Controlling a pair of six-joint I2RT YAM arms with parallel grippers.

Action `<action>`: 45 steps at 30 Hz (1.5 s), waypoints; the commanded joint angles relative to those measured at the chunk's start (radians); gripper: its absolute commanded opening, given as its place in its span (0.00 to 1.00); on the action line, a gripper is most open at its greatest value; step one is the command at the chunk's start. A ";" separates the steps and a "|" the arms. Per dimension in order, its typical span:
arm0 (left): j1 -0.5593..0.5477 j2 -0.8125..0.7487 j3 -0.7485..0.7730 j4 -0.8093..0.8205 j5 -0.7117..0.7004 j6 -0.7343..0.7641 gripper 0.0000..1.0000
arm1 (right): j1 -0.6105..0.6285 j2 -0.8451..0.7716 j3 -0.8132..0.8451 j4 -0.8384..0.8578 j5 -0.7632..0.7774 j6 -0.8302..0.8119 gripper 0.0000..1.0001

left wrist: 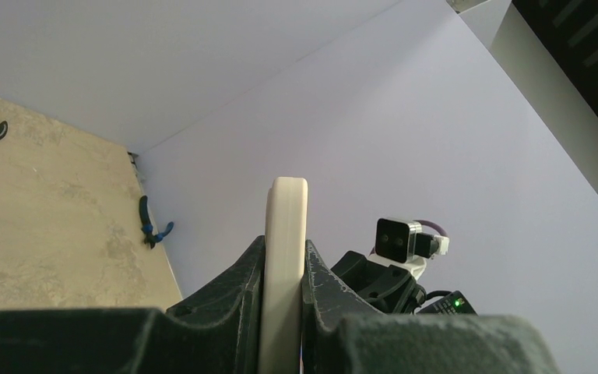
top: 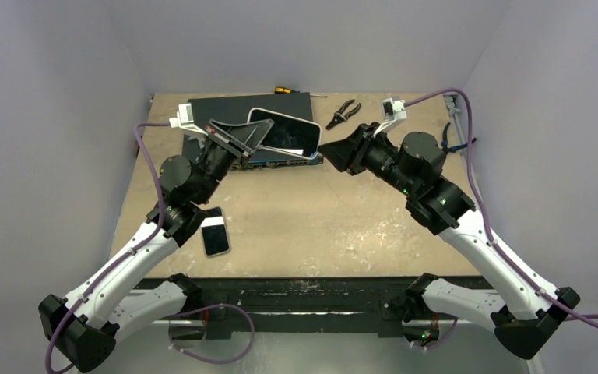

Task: Take the phone out of the phone case
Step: Remove the phone case from the phone.

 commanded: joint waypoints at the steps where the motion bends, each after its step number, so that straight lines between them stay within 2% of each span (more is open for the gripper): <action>1: -0.001 -0.040 0.027 0.207 0.059 -0.076 0.00 | 0.000 0.040 0.051 -0.059 0.055 0.005 0.34; 27: -0.003 -0.032 0.036 0.242 0.113 -0.092 0.00 | 0.000 0.162 0.093 -0.107 0.102 0.039 0.30; 37: -0.008 -0.025 0.036 0.246 0.115 -0.097 0.00 | -0.001 0.197 0.099 -0.120 0.134 0.039 0.37; 45: -0.011 -0.009 0.033 0.261 0.132 -0.112 0.00 | 0.000 0.221 0.098 -0.083 0.115 0.059 0.39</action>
